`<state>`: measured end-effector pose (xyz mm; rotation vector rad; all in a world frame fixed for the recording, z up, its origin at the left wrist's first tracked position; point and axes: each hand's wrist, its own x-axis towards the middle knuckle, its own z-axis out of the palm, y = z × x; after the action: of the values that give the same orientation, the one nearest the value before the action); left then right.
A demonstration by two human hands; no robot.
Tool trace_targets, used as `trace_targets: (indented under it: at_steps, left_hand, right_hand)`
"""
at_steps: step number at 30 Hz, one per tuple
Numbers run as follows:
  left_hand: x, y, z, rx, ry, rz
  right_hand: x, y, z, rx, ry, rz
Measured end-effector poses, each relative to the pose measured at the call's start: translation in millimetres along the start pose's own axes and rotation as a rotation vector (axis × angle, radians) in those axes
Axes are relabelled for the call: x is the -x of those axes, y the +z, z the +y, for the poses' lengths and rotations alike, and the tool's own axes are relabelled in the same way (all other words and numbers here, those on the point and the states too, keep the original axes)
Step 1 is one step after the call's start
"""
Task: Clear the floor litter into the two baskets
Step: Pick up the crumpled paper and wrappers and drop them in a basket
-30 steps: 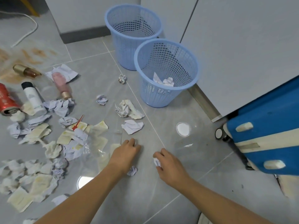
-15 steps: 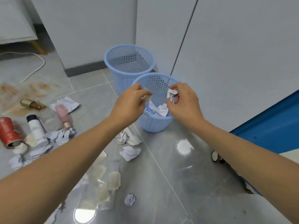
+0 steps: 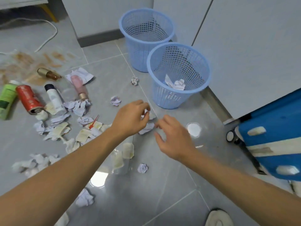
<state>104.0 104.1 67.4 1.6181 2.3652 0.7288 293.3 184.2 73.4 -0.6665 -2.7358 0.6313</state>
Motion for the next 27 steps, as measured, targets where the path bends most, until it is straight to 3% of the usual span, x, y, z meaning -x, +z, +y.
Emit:
trace_targets:
  at_steps: [4,10,17,22,27]
  left_hand:
    - [28,49,-18,-0.126,-0.032,-0.321]
    - [20,91,-19,-0.313,-0.016,-0.348]
    - [19,116,-28,-0.291,0.028,-0.291]
    - [17,94,-24,-0.170,0.036,-0.224]
    - [-1,12,4,-0.070,0.176,-0.008]
  right_hand:
    - [68,62,-11,0.017,0.048,-0.412]
    - [94,112,-14,0.051,-0.001,-0.497]
    - [91,120,5,-0.001,0.018,-0.407]
    - [45,64,10,-0.088,0.042,-0.134]
    - [-33,-29,10,-0.104,-0.007,0.206]
